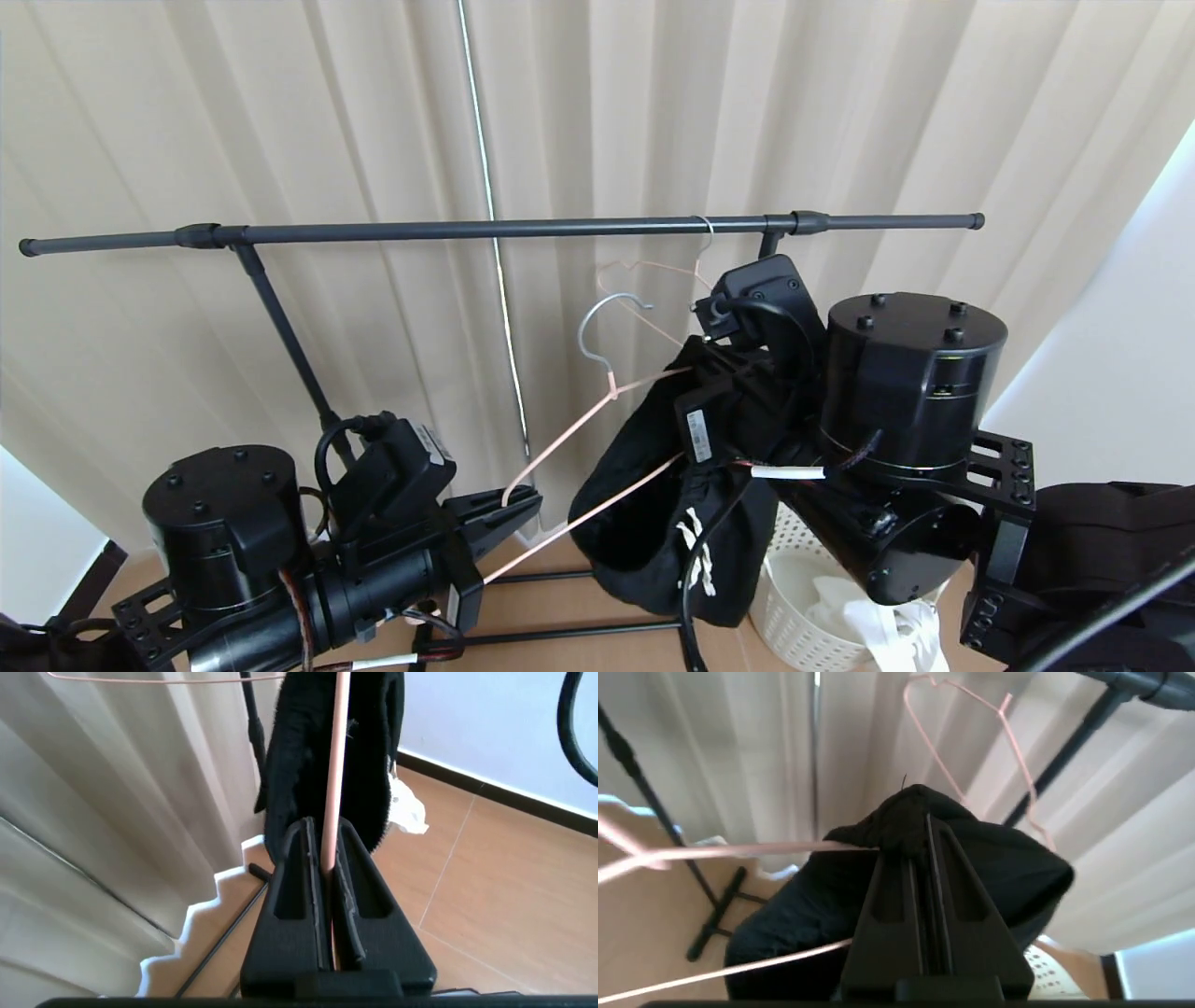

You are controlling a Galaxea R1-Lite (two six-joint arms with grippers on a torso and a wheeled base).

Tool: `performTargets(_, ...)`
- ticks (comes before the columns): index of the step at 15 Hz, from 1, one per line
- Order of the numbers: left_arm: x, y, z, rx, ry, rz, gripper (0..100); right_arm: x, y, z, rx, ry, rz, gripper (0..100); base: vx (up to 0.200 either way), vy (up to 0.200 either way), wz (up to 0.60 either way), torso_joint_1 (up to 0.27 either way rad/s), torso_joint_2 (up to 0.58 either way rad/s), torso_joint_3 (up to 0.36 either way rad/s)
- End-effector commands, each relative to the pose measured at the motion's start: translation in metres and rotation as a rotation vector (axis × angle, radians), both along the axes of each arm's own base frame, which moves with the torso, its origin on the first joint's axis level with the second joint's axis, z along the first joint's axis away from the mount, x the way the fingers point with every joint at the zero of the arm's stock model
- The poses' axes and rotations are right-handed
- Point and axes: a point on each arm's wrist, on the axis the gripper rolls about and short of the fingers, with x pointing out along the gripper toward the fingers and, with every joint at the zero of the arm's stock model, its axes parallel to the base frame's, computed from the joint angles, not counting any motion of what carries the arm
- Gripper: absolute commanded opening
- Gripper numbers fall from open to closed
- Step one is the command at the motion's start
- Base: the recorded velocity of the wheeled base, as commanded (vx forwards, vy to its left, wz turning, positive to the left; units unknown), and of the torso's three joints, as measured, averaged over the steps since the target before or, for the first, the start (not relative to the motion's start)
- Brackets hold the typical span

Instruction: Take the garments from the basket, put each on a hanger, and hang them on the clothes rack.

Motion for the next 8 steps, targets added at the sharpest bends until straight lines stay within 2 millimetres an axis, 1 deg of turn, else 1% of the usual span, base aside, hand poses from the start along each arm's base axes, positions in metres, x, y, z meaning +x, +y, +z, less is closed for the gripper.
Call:
performTargets(1,-0.002,-0.002,0.000,0.000,-0.001,-0.012,0,-0.009,0.010,0.004,0.032,-0.003,0.037,0,0.000,0.000,0.00,0.000,0.00,0.000)
performTargets(4,-0.001,-0.004,0.002,-0.011,-0.018,-0.017,0,-0.022,0.024,0.017,0.154,-0.005,0.088,0,0.000,0.000,0.00,0.000,0.00,0.000)
performTargets(8,-0.004,-0.004,0.007,-0.041,-0.063,-0.025,0,-0.026,0.025,0.028,0.233,-0.031,0.102,0,0.000,0.000,0.00,0.000,0.00,0.000)
